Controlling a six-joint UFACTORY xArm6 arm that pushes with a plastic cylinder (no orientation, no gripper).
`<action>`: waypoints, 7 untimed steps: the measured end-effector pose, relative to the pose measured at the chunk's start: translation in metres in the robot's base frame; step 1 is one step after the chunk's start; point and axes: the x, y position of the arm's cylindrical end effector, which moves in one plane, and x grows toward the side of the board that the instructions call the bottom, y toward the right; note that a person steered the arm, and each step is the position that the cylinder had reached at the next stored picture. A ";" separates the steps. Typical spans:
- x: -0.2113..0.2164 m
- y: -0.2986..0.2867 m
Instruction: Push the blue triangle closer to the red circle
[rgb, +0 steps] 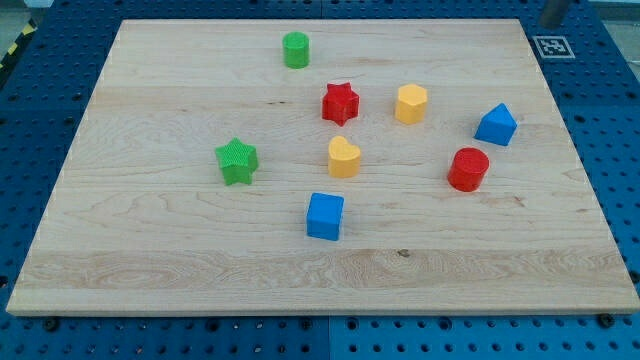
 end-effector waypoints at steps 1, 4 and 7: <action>-0.001 0.000; -0.001 0.000; -0.002 -0.051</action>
